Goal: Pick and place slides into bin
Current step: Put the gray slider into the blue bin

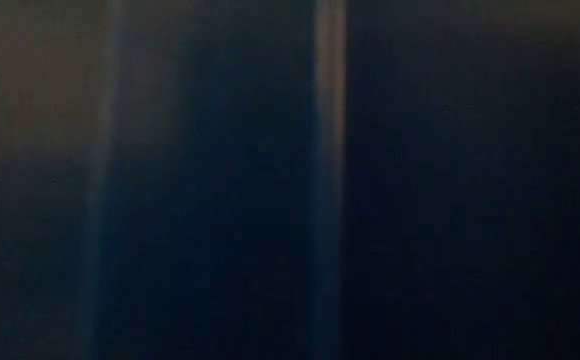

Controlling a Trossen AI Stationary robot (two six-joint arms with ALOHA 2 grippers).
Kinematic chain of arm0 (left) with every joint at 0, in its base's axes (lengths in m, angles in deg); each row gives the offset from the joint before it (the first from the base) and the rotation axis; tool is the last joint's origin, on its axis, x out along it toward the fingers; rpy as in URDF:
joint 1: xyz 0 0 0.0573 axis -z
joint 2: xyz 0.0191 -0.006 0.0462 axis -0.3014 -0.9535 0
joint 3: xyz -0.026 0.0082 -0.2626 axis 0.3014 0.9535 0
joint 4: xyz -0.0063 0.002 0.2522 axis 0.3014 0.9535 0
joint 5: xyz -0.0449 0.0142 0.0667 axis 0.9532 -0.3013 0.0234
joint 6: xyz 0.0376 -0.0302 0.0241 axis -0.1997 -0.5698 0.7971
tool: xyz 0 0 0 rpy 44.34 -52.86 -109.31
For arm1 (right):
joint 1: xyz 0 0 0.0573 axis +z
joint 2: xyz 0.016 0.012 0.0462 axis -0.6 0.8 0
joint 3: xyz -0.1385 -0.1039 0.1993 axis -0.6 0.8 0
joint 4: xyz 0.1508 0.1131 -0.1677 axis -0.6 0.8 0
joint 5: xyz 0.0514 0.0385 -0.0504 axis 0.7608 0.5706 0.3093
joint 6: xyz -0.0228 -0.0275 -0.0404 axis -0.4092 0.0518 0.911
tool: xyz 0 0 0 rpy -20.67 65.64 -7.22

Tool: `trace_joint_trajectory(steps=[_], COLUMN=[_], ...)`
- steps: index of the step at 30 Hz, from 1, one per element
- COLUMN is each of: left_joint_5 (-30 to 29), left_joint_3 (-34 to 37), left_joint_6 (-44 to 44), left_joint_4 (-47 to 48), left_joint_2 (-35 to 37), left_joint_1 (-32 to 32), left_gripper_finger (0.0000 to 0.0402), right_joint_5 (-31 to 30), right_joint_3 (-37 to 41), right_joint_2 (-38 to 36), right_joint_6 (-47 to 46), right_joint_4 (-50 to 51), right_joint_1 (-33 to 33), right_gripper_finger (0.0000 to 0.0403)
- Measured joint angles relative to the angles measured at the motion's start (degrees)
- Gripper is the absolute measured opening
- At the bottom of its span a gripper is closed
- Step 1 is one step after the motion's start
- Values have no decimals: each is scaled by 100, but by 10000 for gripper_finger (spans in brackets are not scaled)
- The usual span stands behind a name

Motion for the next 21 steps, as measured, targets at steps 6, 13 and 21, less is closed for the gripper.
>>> trace_joint_trajectory(steps=[6, 13, 21], left_joint_5=[16, 251, 1211], left_joint_3=[-274, -1158, -2061], left_joint_6=[-776, -1109, -3170], left_joint_4=[16, 460, 3013], left_joint_2=[-648, -1364, -1930], left_joint_1=[-228, -656, -1141], left_gripper_finger=[298, 298, 298], right_joint_5=[-443, -545, -980], right_joint_3=[0, 0, 0], right_joint_2=[11, 13, 16], right_joint_6=[402, 1188, 1550], right_joint_4=[-391, -1021, -1258], right_joint_1=[-261, -463, -445], right_gripper_finger=[0, 0, 0])
